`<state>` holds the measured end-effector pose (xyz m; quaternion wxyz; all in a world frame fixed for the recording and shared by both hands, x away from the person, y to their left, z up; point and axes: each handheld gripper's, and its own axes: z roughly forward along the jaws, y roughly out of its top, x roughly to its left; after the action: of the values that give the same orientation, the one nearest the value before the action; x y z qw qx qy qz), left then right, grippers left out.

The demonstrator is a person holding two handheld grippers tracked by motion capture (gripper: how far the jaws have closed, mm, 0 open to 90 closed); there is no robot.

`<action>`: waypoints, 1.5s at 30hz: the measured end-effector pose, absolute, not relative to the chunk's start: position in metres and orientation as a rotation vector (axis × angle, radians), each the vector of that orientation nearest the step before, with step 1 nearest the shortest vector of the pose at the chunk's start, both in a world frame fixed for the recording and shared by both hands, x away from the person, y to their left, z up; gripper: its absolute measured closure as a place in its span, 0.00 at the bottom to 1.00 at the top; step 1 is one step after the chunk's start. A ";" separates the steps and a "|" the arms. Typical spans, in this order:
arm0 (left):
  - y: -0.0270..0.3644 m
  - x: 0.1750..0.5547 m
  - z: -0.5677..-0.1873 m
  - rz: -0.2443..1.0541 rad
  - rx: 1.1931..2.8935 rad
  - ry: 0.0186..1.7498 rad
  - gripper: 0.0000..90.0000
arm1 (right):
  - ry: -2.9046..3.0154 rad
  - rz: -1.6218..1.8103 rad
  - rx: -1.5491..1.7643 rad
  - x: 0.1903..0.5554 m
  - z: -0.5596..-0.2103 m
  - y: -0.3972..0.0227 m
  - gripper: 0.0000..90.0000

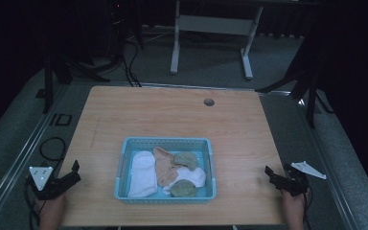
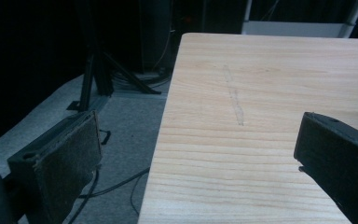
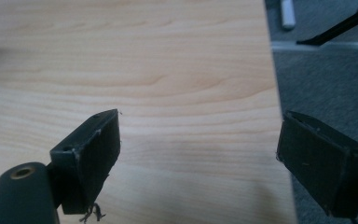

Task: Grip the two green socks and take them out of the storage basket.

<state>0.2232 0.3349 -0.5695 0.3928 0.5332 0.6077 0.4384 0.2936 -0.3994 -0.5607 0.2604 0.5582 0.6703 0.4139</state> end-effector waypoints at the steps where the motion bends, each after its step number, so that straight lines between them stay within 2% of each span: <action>1: 0.335 0.223 -0.570 1.113 1.353 1.542 0.00 | 1.815 1.121 1.512 0.294 -0.561 -0.399 0.14; 9: 0.337 0.222 -0.569 1.092 1.345 1.535 0.00 | 1.936 1.180 1.495 0.297 -0.562 -0.403 0.15; 21: 0.336 0.222 -0.569 1.098 1.353 1.534 0.00 | 2.358 1.244 1.277 0.304 -0.560 -0.404 0.14; 29: 0.336 0.222 -0.569 1.099 1.358 1.535 0.00 | 2.585 1.112 1.050 0.303 -0.552 -0.392 0.15; 45: 0.335 0.223 -0.569 1.098 1.366 1.537 0.00 | 2.936 0.593 0.924 0.309 -0.525 -0.363 0.14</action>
<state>0.2226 0.3351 -0.5695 0.3942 0.5385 0.6061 0.4329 0.3092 -0.3625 -0.5247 0.0034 0.2949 0.9366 0.1892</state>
